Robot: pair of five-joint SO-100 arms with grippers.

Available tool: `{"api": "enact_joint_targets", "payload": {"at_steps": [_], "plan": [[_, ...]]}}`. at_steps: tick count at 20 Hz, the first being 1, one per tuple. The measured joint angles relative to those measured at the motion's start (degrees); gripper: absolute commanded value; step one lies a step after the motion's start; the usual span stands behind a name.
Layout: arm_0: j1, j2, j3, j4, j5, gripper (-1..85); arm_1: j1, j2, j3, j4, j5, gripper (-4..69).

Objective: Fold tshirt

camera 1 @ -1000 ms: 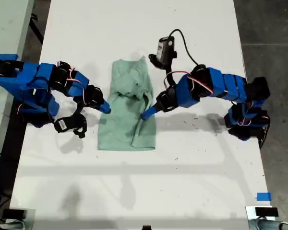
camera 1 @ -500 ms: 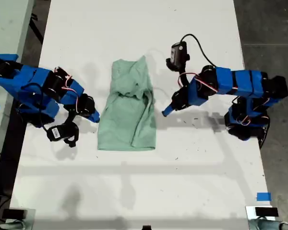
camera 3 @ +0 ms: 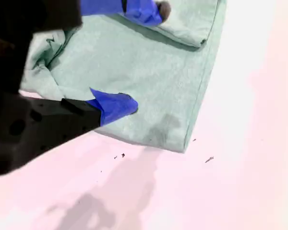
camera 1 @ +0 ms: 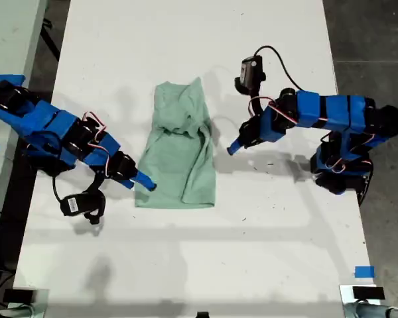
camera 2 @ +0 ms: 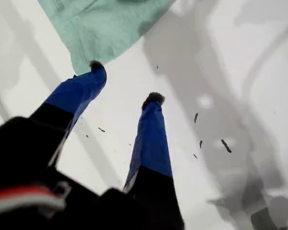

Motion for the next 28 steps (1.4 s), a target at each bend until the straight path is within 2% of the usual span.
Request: {"api": "enact_joint_targets", "payload": {"at_steps": [5, 12, 22, 24, 26, 28], "plan": [[1.76, -1.23, 5.19, -1.32, -4.04, 30.4, 0.35, 0.09, 1.41, -0.88, -1.23, 19.8], [2.29, -9.05, 8.17, -8.26, -4.66, 29.0, 0.44, 0.18, 2.90, -1.67, -1.23, 19.8], [3.34, -22.85, 5.54, -10.37, -4.48, 28.0, -0.26, 4.83, 8.26, -4.66, 0.09, 19.8], [2.99, -25.84, 2.72, -10.46, -3.96, 18.3, -0.35, 5.71, 9.14, -5.01, 0.26, 19.8], [2.99, -28.39, 0.00, -10.28, -3.52, 0.0, -0.35, 6.68, 10.20, -5.36, 0.44, 19.8], [2.64, -29.53, -1.76, -11.51, -3.43, 0.0, -0.44, 7.21, 10.90, -5.71, 0.79, 19.8]]}}
